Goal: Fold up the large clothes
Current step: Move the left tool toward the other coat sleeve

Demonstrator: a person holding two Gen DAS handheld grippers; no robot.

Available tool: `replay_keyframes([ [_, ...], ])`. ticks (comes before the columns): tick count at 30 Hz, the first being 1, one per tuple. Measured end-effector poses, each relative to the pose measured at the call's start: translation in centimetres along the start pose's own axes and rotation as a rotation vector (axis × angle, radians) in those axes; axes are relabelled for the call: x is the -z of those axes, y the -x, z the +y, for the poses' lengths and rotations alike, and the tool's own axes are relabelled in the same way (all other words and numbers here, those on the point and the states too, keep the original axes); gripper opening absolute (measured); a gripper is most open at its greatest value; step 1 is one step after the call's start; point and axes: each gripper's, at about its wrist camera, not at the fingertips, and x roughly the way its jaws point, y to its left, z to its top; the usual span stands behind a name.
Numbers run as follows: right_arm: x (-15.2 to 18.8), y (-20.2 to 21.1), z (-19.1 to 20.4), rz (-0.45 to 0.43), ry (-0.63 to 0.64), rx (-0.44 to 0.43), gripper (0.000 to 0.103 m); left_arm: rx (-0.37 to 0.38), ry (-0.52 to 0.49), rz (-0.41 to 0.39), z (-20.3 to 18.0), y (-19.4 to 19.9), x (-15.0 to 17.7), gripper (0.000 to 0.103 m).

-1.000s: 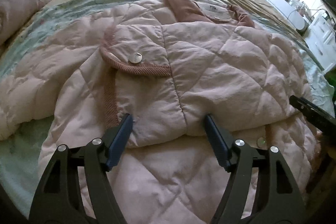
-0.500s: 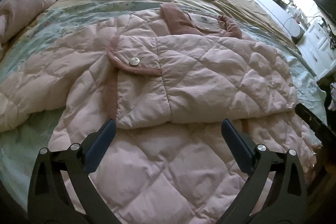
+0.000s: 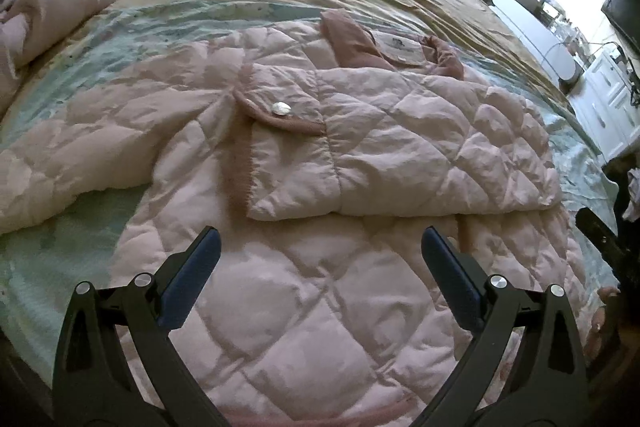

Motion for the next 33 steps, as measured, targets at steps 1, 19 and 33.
replay_keyframes([
  [1, 0.0, 0.1, 0.4, -0.003, 0.005, -0.002, 0.098, -0.001, 0.005, 0.003, 0.3, 0.2, 0.0, 0.094],
  [19, -1.7, 1.5, 11.1, -0.038, 0.162, -0.109, 0.099, -0.081, 0.054, -0.081, 6.9, 4.6, -0.4, 0.094],
  [33, -3.0, 2.0, 18.3, -0.066, 0.238, -0.188, 0.099, -0.178, 0.122, -0.166, 13.0, 7.6, -1.1, 0.094],
])
